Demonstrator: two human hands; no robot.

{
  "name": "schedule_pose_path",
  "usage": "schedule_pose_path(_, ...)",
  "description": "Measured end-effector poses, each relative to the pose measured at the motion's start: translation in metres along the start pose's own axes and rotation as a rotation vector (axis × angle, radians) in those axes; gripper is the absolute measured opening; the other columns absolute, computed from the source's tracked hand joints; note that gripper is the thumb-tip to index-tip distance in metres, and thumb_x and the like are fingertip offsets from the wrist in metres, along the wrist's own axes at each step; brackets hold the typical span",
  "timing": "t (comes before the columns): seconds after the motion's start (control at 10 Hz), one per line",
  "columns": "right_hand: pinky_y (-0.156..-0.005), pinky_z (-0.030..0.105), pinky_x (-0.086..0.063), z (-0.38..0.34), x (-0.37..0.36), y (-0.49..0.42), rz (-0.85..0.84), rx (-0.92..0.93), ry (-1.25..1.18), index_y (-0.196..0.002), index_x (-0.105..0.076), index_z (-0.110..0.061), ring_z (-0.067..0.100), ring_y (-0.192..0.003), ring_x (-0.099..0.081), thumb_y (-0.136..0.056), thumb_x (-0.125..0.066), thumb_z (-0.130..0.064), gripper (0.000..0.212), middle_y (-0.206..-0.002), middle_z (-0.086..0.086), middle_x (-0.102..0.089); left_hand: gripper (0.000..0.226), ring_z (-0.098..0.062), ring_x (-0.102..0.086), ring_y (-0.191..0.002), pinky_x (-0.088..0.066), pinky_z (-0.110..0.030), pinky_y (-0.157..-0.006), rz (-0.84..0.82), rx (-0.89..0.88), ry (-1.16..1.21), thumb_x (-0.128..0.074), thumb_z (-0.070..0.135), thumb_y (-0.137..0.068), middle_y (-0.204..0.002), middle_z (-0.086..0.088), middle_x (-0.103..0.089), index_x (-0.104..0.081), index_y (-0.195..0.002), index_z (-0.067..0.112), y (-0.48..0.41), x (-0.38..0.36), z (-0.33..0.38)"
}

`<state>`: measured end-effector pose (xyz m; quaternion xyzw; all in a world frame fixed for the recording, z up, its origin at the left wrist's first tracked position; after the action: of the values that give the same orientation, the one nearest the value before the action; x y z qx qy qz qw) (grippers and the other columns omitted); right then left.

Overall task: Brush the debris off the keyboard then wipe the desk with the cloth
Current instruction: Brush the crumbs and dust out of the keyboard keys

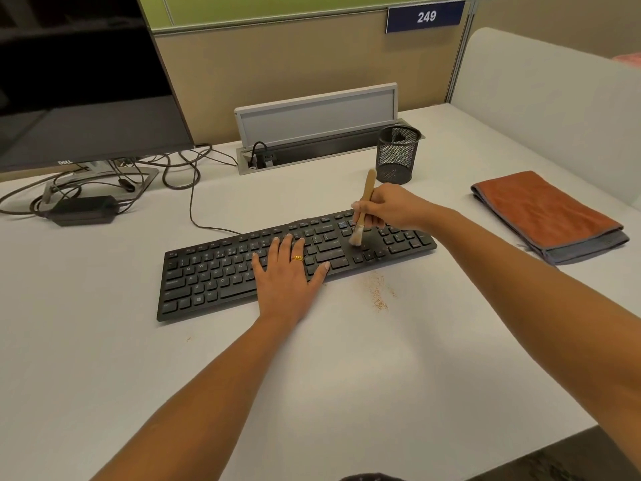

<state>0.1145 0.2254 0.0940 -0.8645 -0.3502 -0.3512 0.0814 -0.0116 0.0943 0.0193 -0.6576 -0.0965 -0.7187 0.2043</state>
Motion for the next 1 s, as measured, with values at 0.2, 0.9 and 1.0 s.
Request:
schedule_pose_path(0.2, -0.055, 0.014, -0.042, 0.01, -0.001, -0.001, 0.045, -0.043, 0.018, -0.096, -0.067, 0.003, 0.007, -0.056, -0.053, -0.098, -0.046, -0.027, 0.037, -0.067, -0.002, -0.059, 0.07, -0.018, -0.004, -0.147, -0.003, -0.049, -0.116, 0.0, 0.001, 0.0, -0.023, 0.063, -0.094, -0.159, 0.0, -0.015, -0.019, -0.151, 0.022, 0.001, 0.0, -0.001)
schedule_pose_path(0.9, -0.082, 0.043, -0.052, -0.005, 0.009, 0.023, 0.337, -0.036, 0.218, -0.097, -0.065, 0.005, 0.03, -0.084, -0.064, -0.099, -0.04, -0.029, 0.042, -0.092, 0.019, -0.068, 0.07, -0.018, -0.004, -0.147, -0.004, -0.049, -0.116, 0.001, 0.002, -0.003, -0.023, 0.063, -0.094, -0.159, 0.001, -0.014, -0.019, -0.151, 0.023, 0.001, -0.001, -0.001)
schedule_pose_path(1.0, -0.08, 0.043, -0.053, 0.006, 0.002, 0.028, 0.235, -0.085, 0.194, -0.091, -0.064, 0.005, 0.026, -0.075, -0.062, -0.099, -0.041, -0.025, 0.039, -0.087, 0.018, -0.066, 0.07, -0.018, -0.004, -0.147, -0.004, -0.05, -0.116, 0.002, -0.003, -0.005, -0.023, 0.063, -0.094, -0.159, 0.001, -0.014, -0.019, -0.151, 0.022, 0.001, 0.0, -0.001)
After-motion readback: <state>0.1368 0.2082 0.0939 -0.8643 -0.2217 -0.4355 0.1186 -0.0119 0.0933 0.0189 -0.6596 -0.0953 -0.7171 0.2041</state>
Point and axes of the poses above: each hand's wrist, its own y-axis away from the middle knuckle, its own x-axis out of the back of the hand, z = x × y, the point moved 8 cm from there along -y, towards the middle knuckle
